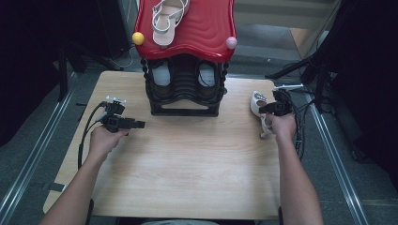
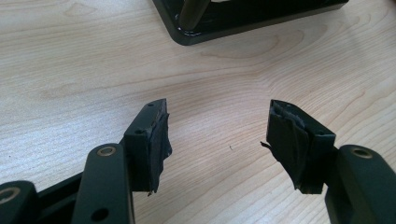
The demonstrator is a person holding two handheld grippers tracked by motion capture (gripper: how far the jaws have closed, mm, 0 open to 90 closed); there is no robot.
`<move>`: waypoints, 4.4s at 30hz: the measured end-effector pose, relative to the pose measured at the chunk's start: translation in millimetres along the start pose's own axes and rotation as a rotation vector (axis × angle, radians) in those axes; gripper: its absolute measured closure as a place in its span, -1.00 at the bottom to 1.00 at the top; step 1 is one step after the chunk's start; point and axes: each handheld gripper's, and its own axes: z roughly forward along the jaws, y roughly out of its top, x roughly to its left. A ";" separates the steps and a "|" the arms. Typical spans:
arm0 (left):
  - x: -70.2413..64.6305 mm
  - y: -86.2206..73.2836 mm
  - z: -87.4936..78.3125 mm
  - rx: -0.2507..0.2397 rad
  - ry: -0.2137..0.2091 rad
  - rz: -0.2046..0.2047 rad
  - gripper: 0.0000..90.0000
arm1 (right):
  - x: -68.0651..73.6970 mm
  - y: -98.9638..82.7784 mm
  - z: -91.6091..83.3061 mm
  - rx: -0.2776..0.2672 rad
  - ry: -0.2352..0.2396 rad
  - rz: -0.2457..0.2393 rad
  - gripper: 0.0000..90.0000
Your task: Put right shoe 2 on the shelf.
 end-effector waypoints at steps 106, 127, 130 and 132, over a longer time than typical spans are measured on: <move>-3.5 1.6 8.0 0.019 -0.034 0.012 -0.12 | 277.4 182.7 -195.6 -0.394 0.214 -0.317 0.98; -6.0 0.9 9.7 0.029 -0.028 0.023 -0.12 | 295.3 160.0 -154.3 -0.311 0.184 -0.423 0.97; -5.7 0.7 9.8 0.029 -0.027 0.021 -0.12 | 296.9 158.7 -152.9 -0.310 0.186 -0.413 0.97; -5.9 0.8 10.0 0.030 -0.030 0.023 -0.12 | 298.1 158.1 -153.1 -0.312 0.178 -0.418 0.96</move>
